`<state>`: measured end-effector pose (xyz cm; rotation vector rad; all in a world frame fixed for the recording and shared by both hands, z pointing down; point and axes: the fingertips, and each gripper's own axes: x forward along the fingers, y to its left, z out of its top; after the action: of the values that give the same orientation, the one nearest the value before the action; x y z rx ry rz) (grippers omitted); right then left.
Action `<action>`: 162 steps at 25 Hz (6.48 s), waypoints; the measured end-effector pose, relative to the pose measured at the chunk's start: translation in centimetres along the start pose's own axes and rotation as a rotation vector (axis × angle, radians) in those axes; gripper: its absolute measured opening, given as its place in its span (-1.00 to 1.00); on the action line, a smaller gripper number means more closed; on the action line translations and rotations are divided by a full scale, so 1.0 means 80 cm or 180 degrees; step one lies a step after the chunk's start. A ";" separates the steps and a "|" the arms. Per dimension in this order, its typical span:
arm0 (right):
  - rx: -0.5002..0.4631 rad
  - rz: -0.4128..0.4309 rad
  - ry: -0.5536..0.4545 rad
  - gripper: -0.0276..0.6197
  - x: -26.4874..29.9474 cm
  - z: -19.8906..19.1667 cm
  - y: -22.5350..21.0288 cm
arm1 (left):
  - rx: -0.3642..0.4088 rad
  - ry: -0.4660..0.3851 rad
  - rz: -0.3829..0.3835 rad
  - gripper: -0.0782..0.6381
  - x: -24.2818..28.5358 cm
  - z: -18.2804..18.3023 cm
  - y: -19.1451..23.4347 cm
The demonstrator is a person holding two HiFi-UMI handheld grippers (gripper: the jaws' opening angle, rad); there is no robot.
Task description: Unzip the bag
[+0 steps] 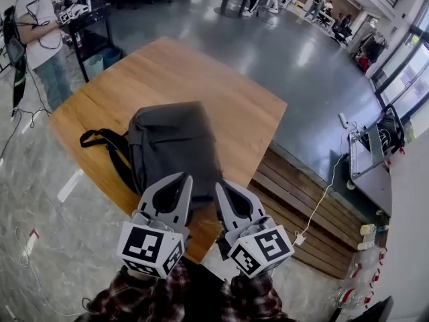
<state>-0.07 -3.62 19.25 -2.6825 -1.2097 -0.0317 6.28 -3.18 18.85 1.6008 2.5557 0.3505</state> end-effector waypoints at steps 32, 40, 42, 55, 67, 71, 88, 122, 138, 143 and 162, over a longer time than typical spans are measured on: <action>0.0307 -0.0884 0.1295 -0.88 0.052 -0.235 -0.197 | 0.0289 0.1857 -0.0572 -0.76 0.175 -0.298 0.046; 0.0296 -0.0772 0.1646 -0.88 0.062 -0.305 -0.237 | 0.0360 0.2179 -0.0549 -0.76 0.180 -0.361 0.052; 0.0235 -0.0691 0.1712 -0.88 0.064 -0.314 -0.244 | 0.0344 0.2202 -0.0531 -0.76 0.181 -0.364 0.053; -0.1583 0.0966 0.2375 -0.67 0.093 -0.340 -0.242 | 0.0369 0.2265 -0.0513 -0.76 0.181 -0.371 0.053; -0.2100 0.1213 0.2400 -0.88 0.105 -0.327 -0.241 | 0.0567 0.2410 -0.0588 -0.76 0.180 -0.382 0.049; -0.1600 0.1139 0.2555 -0.88 0.102 -0.332 -0.241 | 0.0705 0.2524 -0.0614 -0.76 0.182 -0.389 0.046; -0.0767 0.0224 0.2640 -0.88 0.036 -0.356 -0.182 | 0.0511 0.2788 -0.0466 -0.76 0.192 -0.401 0.058; 0.0305 -0.0980 0.2185 -0.88 0.034 -0.376 -0.239 | 0.2501 0.2233 -0.3067 -0.76 0.262 -0.415 0.011; -0.0870 0.0046 0.2526 -0.84 0.220 -0.352 -0.276 | 0.0868 0.2503 -0.0411 -0.76 0.271 -0.358 0.184; -0.1013 0.0160 0.2535 -0.86 0.239 -0.349 -0.273 | 0.0550 0.2636 -0.0179 -0.76 0.277 -0.361 0.198; -0.1004 0.0215 0.2755 -0.89 0.090 -0.330 -0.133 | 0.0611 0.2759 -0.0271 -0.76 0.304 -0.369 0.184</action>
<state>-1.61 3.59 47.69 -2.4403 -0.8570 -1.3056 2.22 20.70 51.90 1.6328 3.3435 1.0054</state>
